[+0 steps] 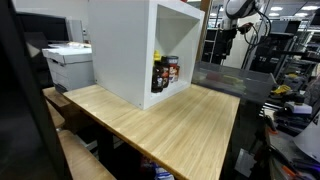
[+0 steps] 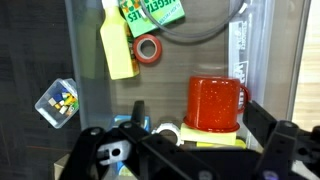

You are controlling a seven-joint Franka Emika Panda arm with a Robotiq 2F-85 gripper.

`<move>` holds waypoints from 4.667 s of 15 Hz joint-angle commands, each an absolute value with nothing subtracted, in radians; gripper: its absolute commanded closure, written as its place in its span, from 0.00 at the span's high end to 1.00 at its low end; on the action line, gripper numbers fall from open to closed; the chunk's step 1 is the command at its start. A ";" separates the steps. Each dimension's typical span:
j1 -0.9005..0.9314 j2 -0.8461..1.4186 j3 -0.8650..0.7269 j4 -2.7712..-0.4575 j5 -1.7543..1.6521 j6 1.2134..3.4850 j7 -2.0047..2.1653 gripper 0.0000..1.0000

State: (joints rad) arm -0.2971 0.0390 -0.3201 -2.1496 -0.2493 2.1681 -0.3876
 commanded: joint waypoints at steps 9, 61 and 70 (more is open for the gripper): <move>-0.305 0.093 -0.313 -2.124 -0.249 2.157 -0.414 1.00; -0.335 0.462 -0.227 -1.945 -0.329 2.214 -0.397 0.67; -0.297 0.354 -0.270 -2.122 -0.412 2.380 -0.274 0.67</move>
